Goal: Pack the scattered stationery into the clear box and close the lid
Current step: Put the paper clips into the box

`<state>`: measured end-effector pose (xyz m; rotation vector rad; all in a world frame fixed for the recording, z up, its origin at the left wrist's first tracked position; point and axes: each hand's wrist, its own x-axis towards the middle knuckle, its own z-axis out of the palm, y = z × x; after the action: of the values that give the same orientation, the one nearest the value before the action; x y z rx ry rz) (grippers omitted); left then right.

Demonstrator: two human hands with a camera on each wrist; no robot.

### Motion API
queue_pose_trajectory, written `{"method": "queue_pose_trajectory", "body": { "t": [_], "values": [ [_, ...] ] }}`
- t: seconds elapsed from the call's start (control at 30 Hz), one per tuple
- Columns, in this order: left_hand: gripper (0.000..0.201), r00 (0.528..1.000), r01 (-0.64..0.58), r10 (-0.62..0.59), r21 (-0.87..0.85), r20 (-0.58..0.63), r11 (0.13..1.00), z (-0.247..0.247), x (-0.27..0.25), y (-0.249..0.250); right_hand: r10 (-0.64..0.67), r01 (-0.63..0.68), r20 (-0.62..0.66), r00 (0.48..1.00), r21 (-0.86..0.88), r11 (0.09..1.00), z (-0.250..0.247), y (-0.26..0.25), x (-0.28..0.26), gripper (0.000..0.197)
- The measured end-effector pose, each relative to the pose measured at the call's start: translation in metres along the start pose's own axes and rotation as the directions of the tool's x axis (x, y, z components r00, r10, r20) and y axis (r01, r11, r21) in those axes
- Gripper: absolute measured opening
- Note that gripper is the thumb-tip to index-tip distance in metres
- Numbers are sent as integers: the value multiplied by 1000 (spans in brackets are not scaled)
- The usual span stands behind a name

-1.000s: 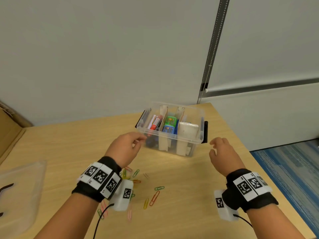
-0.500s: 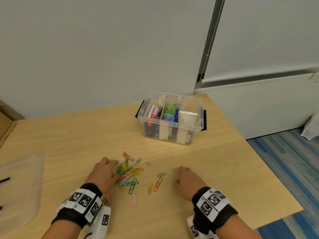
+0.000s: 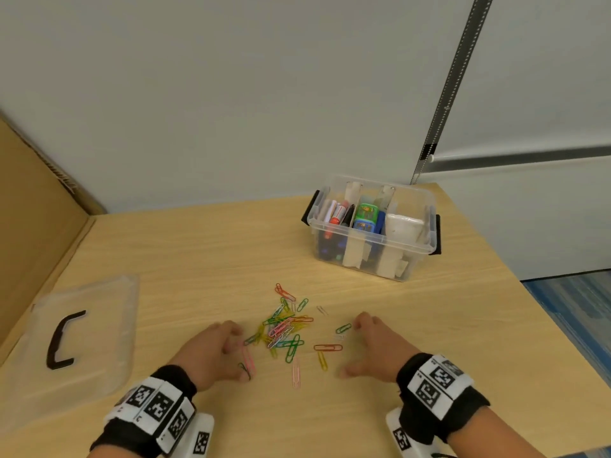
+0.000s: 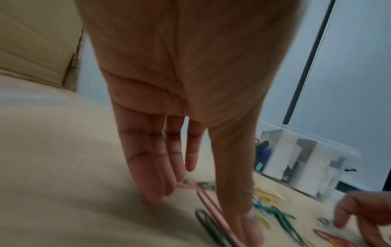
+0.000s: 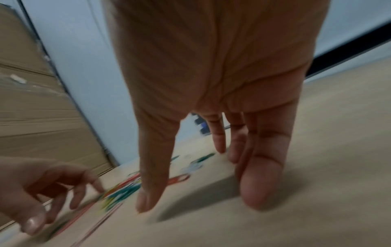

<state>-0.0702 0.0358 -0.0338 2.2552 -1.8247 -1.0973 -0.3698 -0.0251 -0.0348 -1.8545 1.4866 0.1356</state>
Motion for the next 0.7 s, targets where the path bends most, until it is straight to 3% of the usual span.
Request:
{"method": "queue_pose_trajectory", "body": {
  "t": [0.07, 0.13, 0.23, 0.3, 0.33, 0.47, 0.53, 0.6, 0.7],
  "values": [
    [77, 997, -25, 31, -87, 65, 996, 12, 0, 0, -45, 46, 14, 999, -42, 998, 13, -14, 3, 103],
    [66, 998, -55, 58, -148, 18, 987, 22, 4, 8, -88, 87, -1, 996, -66, 994, 22, -29, 11, 99],
    [53, 994, -70, 48, -230, -98, 971, 27, 12, 28, -163, 161, -39, 986, -53, 985, 22, -45, 25, 66],
    [57, 991, -69, 41, -213, -131, 975, 26, 15, 34, -197, 189, -93, 976, -93, 978, 17, -47, 28, 45],
    [61, 987, -75, 49, -175, -150, 982, 22, 15, 35, -197, 186, -111, 974, -105, 977, 14, -46, 28, 44],
    [87, 980, -109, 127, 116, -155, 987, 7, 14, 26, -121, 117, -34, 992, -99, 988, 16, -35, 22, 100],
    [98, 987, -104, 125, 189, -103, 976, 6, 19, 23, -124, 123, 8, 992, -159, 979, 27, -43, 19, 115],
    [99, 985, -133, 151, 182, -87, 974, 9, 27, 26, -157, 151, -17, 987, -208, 967, 39, -57, 23, 111],
    [86, 974, -184, 202, 162, -107, 970, 12, 34, 39, -184, 168, -92, 979, -154, 974, 43, -73, 38, 81]
  ]
}}
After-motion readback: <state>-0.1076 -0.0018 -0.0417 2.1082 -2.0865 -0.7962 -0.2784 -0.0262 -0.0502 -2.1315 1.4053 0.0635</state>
